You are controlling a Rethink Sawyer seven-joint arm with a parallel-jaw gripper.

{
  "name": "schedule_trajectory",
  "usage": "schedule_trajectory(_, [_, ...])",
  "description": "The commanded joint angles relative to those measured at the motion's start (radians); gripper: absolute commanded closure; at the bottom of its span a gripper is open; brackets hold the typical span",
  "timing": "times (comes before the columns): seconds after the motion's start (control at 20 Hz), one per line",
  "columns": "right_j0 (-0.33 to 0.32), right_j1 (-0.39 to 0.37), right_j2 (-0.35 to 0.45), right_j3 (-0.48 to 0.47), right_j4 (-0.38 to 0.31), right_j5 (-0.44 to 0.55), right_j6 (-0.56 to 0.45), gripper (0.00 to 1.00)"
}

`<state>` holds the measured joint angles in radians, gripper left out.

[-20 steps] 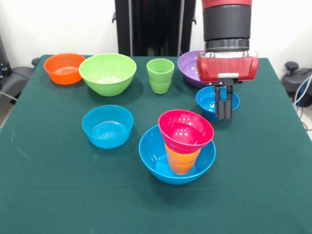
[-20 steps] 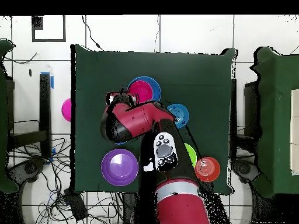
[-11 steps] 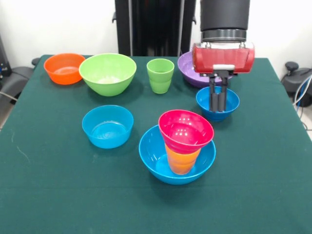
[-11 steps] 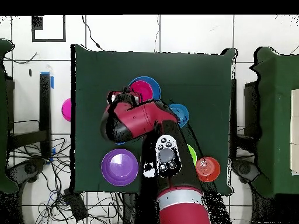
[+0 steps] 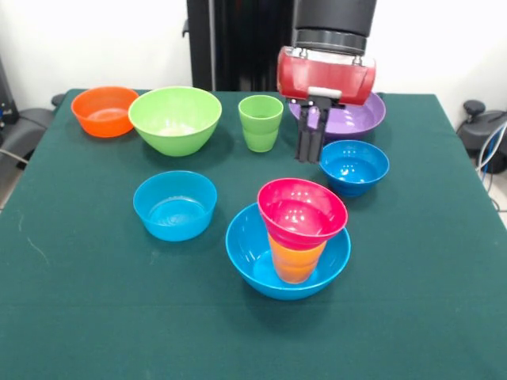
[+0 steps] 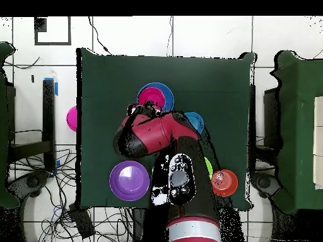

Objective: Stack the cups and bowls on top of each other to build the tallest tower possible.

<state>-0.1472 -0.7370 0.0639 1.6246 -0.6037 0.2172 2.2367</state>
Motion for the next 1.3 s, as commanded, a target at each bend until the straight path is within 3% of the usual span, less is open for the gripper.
schedule_trajectory(0.05, [0.101,0.051,-0.095,-0.018,-0.100,0.104,0.005,1.00])
schedule_trajectory(0.35, [0.235,0.156,-0.251,-0.082,-0.091,0.005,0.145,1.00])
schedule_trajectory(0.8, [0.307,0.237,-0.332,-0.135,-0.006,-0.082,0.170,1.00])
schedule_trajectory(1.3, [0.255,0.236,-0.294,-0.178,0.009,-0.105,0.091,1.00])
